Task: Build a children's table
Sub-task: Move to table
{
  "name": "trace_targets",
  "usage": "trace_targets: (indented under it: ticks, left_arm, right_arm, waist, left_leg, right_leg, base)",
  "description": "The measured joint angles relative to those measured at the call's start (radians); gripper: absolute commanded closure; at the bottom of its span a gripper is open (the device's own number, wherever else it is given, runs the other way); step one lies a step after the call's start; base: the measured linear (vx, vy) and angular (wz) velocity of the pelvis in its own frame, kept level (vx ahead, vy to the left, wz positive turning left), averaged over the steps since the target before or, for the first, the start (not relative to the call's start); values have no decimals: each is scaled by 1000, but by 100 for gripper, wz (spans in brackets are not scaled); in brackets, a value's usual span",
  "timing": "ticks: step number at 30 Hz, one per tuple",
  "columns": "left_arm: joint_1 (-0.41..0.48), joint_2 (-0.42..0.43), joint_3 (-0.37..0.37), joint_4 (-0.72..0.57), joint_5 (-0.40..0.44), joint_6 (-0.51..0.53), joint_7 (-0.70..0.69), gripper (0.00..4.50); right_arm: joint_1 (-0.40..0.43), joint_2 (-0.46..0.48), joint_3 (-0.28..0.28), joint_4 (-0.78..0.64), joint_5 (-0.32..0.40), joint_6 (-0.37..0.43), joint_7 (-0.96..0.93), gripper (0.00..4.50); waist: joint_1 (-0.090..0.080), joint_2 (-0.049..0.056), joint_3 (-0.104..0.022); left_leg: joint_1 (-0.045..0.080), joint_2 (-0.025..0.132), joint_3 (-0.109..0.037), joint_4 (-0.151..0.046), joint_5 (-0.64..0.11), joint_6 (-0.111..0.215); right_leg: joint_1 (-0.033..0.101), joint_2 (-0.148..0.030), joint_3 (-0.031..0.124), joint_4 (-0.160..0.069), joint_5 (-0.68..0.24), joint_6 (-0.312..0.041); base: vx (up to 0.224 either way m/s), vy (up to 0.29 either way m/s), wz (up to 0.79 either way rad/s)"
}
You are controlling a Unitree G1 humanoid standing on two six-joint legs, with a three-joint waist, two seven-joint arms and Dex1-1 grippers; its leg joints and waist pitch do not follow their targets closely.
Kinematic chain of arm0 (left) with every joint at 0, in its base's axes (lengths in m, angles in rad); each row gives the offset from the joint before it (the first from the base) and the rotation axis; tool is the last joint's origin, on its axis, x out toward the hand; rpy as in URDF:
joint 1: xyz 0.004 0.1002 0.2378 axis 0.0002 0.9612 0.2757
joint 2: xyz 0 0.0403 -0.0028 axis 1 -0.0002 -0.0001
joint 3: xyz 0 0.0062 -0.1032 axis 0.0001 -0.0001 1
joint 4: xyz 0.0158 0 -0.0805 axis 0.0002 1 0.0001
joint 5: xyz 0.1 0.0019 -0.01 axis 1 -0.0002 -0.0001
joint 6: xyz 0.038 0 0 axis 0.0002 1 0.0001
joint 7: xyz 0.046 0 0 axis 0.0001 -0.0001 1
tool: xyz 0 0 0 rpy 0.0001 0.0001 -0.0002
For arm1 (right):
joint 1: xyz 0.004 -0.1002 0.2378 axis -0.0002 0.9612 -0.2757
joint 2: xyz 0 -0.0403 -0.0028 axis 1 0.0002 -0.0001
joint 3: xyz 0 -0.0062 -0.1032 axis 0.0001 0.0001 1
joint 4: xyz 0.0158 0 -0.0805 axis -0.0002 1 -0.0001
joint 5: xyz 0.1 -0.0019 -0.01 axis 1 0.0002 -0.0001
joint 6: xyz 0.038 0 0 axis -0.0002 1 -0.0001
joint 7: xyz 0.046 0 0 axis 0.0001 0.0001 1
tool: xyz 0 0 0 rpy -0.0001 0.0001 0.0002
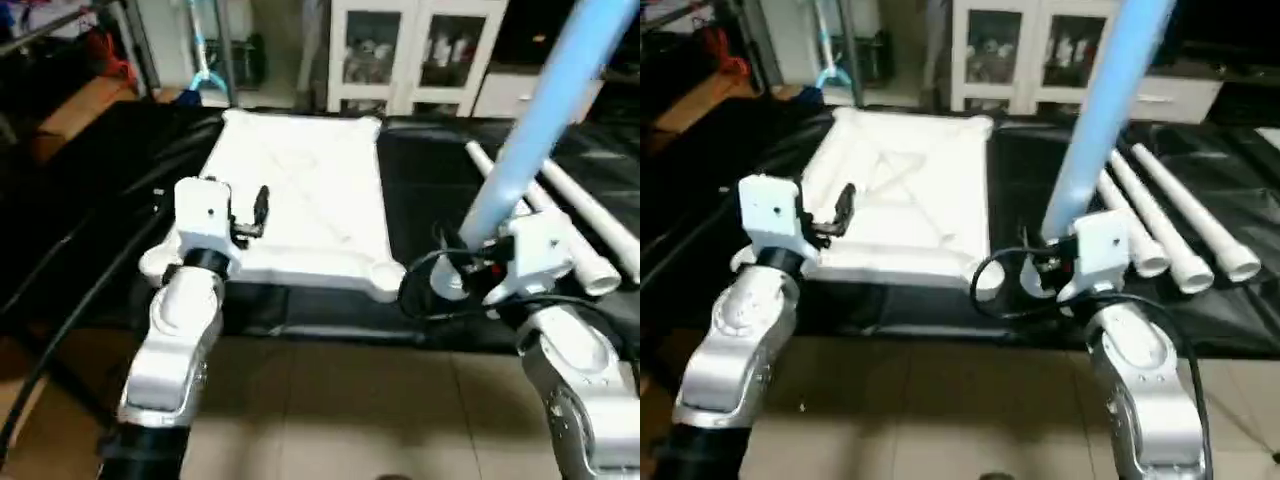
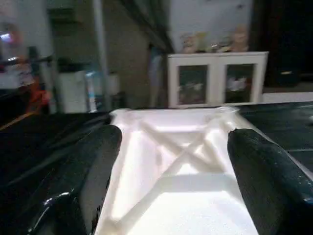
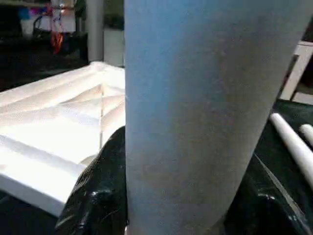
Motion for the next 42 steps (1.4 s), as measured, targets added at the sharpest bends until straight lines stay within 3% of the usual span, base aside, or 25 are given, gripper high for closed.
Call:
trace_targets:
  ticks: [2,3,4,5,6,8,10,11,12,15,20,25,27,30,32,34,36,38,40,42]
  left_arm:
    - [1,-6,14,1,0,2,2,62]
    - [-2,-15,22,4,-5,-1,3,62]
    - [-9,-27,27,11,-6,-1,7,62]
    - [-12,-39,25,21,-3,1,12,62]
    - [-11,-44,15,32,3,8,13,62]
    - [-8,-69,-26,34,4,17,14,62]
    - [-2,-73,-36,32,8,17,19,62]
    - [-1,-67,-34,32,14,17,23,62]
    - [2,-60,-28,31,24,16,27,62]
    - [29,-55,-13,23,36,16,32,62]
    - [84,14,-30,-6,79,-15,2,62]
    - [85,8,-30,-33,71,-25,-27,62]
    - [77,8,-30,-33,69,-26,-36,62]
    - [73,8,-30,-33,63,-28,-47,62]
    - [69,20,-29,-32,63,-29,-57,62]
    - [61,25,-29,-31,63,-28,-69,62]
    - [47,19,-38,-31,63,-29,-80,62]
    - [38,-1,-68,-29,62,-29,-91,62]
    - [38,-4,-80,-29,62,-30,-100,62]
    - [38,4,-72,-28,63,-30,-101,62]
  right_arm:
    - [-18,-12,-1,-2,6,2,13,264]
    - [-25,-18,-1,-5,7,2,18,264]
    - [-34,-27,-1,-11,7,2,20,264]
    - [-48,-37,-1,-12,7,6,24,264]
    - [-49,-43,-4,-11,7,13,24,264]
    - [-45,-51,-17,-6,7,31,24,264]
    - [-45,-51,-10,0,7,30,29,264]
    - [-43,-51,0,7,7,28,33,264]
    - [-39,-50,14,19,5,27,37,264]
    - [-40,-45,29,46,6,26,44,264]
    - [-50,-34,36,84,10,-53,64,264]
    - [-73,-28,23,106,30,-69,58,264]
    - [-75,-28,15,106,32,-68,56,264]
    - [-74,-29,16,106,32,-63,56,264]
    - [-75,-29,18,106,32,-64,59,264]
    - [-74,-37,17,107,31,-66,60,264]
    - [-74,-50,13,107,31,-72,59,264]
    - [-63,-66,-11,110,30,-72,58,264]
    - [-57,-71,-28,110,29,-72,57,264]
    - [-55,-70,-28,109,29,-72,58,264]
  waist:
    - [16,0,0]
    - [26,-6,-4]
    - [38,-23,-12]
    - [54,-32,-15]
    - [65,-36,-17]
    - [97,-53,-15]
    - [106,-55,-16]
    - [108,-53,-17]
    - [111,-57,-16]
    - [124,-81,-8]
    - [134,-107,-7]
    - [147,-105,-5]
    - [149,-97,1]
    - [143,-76,13]
    - [138,-71,16]
    - [115,-69,18]
    - [91,-74,14]
    - [82,-63,9]
    - [83,-54,3]
    - [91,-52,-3]
  left_leg:
    - [-2,20,0,-14,10,-9]
    - [-2,22,0,-30,29,-3]
    - [-5,21,2,-40,42,-5]
    - [-14,23,2,-46,47,-12]
    - [-15,23,5,-58,45,-10]
    - [-18,26,14,-80,51,0]
    - [-19,36,19,-91,68,-8]
    - [-18,46,21,-94,86,-19]
    - [-16,56,25,-94,98,-31]
    - [-15,65,35,-93,99,-39]
    - [-15,67,53,-93,94,-30]
    - [-10,66,66,-93,92,-26]
    - [3,67,68,-94,91,-26]
    - [50,75,74,-96,70,-30]
    - [73,79,80,-94,60,-33]
    - [93,81,80,-96,47,-43]
    - [91,79,71,-96,35,-50]
    - [85,77,62,-90,25,-39]
    - [75,77,53,-81,24,-37]
    - [73,77,51,-84,15,-34]
  right_leg:
    - [0,16,12,61,-6,9]
    - [7,14,15,54,-6,8]
    - [19,11,24,22,-13,6]
    - [14,13,32,6,-26,33]
    - [11,14,32,4,-23,24]
    - [-9,16,39,7,-23,25]
    - [-19,20,35,10,-16,24]
    - [-21,25,31,10,-15,21]
    - [-20,32,29,9,-18,10]
    - [-18,31,25,-2,-10,2]
    - [-16,23,28,-18,2,9]
    - [-14,16,32,-28,13,14]
    - [-2,16,31,-36,9,21]
    - [38,16,22,-66,4,27]
    - [45,13,17,-64,1,24]
    - [45,6,11,-60,-2,20]
    - [51,-4,-2,-64,-1,20]
    - [49,-3,-4,-70,0,22]
    - [49,3,-6,-69,0,23]
    - [51,4,-7,-78,2,20]
  base:
    - [-30,-59,13]
    - [-35,-113,6]
    - [-39,-166,-2]
    - [-39,-166,-2]
    - [-21,-191,-8]
    - [-15,-171,-12]
    - [-8,-107,-12]
    - [-2,-81,-12]
    - [0,0,0]
    - [0,0,0]
    - [0,0,0]
    - [0,0,0]
    - [0,0,0]
    - [7,15,-8]
    - [31,43,-51]
    - [27,9,-60]
    - [19,-14,-47]
    - [50,-19,-24]
    - [112,-12,-8]
    - [139,-8,3]
